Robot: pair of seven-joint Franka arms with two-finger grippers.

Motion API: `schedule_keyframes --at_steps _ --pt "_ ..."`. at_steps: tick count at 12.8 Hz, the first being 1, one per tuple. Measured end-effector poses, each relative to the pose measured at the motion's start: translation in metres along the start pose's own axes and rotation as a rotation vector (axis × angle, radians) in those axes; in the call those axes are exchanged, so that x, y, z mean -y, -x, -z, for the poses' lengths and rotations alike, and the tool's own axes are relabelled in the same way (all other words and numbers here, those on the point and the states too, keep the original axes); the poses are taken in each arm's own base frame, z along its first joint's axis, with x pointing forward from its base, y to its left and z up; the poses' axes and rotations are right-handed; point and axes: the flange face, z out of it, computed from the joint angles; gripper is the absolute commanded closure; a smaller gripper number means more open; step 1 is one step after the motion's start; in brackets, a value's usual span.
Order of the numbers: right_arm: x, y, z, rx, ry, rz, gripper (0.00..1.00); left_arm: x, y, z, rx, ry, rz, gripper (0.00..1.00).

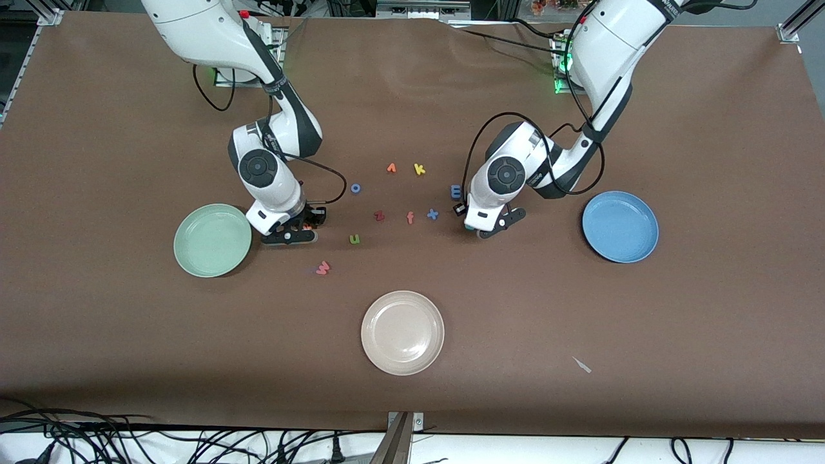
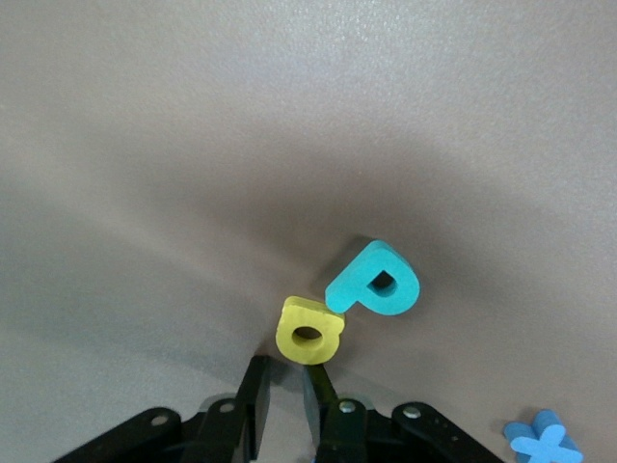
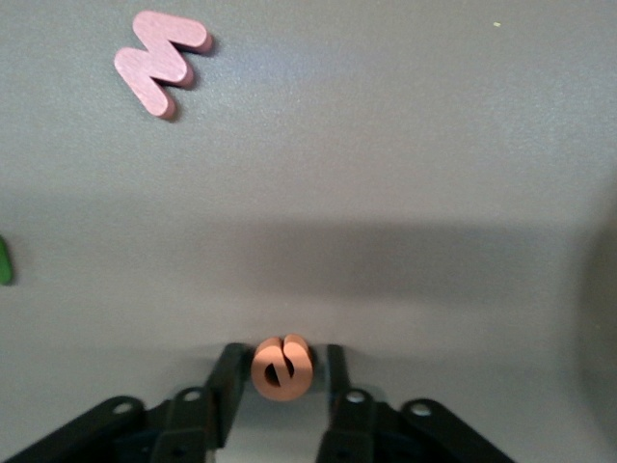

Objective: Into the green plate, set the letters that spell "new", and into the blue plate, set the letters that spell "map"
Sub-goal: 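Drop the orange e on the green plate with the right gripper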

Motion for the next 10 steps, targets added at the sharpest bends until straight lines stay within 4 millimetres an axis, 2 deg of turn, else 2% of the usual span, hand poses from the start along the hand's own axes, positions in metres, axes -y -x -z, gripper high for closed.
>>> schedule_keyframes --at_steps 4,5,6,8,10 --pt "0.000 -0.001 0.000 -0.001 -0.001 0.000 0.84 0.000 0.000 0.000 0.000 -0.001 -0.007 0.78" --pt "0.001 -0.001 0.001 -0.001 -0.001 0.000 0.84 0.000 0.000 0.000 0.000 0.000 -0.008 0.75" --pt "0.002 -0.004 0.005 0.005 0.001 0.000 0.84 0.000 0.000 0.000 0.000 0.000 -0.009 0.67" --pt "0.003 -0.019 0.022 0.055 0.011 -0.009 0.84 0.000 0.000 0.000 -0.001 0.001 -0.009 0.59" --pt "-0.008 -0.037 0.042 0.084 0.013 0.008 0.84 0.001 -0.004 0.000 -0.004 0.004 -0.004 0.59"
